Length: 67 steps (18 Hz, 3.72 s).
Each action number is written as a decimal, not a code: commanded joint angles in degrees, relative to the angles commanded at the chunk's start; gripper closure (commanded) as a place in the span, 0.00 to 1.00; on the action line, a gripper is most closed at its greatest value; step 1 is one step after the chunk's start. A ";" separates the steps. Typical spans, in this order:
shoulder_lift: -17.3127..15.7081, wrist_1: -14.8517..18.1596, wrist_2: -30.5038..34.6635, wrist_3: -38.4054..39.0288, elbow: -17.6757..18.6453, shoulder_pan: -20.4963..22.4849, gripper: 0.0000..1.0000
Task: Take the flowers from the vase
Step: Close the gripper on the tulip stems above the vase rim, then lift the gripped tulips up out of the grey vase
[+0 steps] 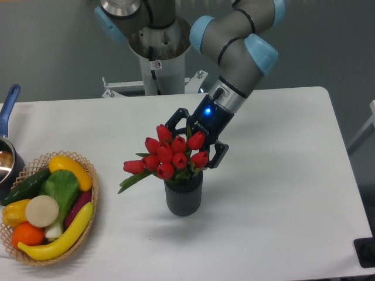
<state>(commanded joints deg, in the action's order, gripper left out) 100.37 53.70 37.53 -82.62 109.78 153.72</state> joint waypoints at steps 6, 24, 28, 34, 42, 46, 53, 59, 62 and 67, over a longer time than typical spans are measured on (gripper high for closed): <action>0.62 -0.88 -0.18 0.00 -0.09 -0.44 0.00; 0.35 -1.23 -2.02 1.41 -0.79 -0.26 0.56; -0.09 -1.14 -3.16 4.64 -1.93 0.35 0.56; -0.70 -1.23 -4.48 7.38 -3.16 0.88 0.56; -4.65 -1.05 -6.32 14.85 -5.36 1.67 0.56; -5.89 -0.97 -7.91 19.76 -7.73 1.76 0.56; -9.40 -0.88 -11.08 25.56 -9.23 1.84 0.56; -11.95 -0.79 -11.16 27.25 -9.58 2.28 0.56; -12.74 -0.70 -12.21 27.25 -9.58 4.74 0.56; -11.17 -1.14 -14.59 26.20 -10.02 11.06 0.56</action>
<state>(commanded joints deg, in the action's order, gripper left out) 89.20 52.56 22.94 -56.42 99.76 164.78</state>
